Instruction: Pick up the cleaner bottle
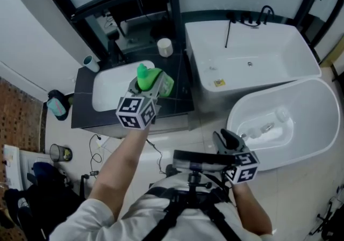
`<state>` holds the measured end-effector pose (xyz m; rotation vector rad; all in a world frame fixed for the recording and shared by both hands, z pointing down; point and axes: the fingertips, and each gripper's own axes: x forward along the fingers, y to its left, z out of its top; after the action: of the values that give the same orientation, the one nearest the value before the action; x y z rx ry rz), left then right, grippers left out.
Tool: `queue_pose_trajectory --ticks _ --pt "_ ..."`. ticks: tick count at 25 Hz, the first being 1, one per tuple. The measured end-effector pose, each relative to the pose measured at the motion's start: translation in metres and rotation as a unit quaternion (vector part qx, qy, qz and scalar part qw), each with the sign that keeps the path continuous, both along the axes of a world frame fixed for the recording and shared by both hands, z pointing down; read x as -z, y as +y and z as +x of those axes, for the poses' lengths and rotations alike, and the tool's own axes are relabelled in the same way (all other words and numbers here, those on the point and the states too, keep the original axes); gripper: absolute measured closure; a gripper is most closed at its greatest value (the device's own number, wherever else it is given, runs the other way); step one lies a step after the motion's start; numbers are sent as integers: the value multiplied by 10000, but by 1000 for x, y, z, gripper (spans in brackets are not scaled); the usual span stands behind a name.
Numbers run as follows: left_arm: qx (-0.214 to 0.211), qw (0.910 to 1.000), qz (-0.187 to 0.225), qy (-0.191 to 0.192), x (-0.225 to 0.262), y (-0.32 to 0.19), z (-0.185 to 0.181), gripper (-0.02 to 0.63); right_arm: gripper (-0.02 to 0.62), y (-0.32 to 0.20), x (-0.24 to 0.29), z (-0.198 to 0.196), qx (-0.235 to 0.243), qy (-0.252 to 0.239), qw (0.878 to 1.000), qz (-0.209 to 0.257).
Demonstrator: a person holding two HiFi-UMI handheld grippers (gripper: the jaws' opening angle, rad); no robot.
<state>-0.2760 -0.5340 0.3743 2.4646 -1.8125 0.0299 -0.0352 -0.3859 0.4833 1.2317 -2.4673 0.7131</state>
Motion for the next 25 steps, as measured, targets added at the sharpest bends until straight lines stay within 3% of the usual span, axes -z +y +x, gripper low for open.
queue_pose_trajectory --ticks 15,25 --pt "45 9987 473 166 40 42 -5 425 465 6 7 -14 253 6 9997 75" --pt "88 9982 561 196 49 69 -12 422 465 11 6 -23 414 24 9991 74"
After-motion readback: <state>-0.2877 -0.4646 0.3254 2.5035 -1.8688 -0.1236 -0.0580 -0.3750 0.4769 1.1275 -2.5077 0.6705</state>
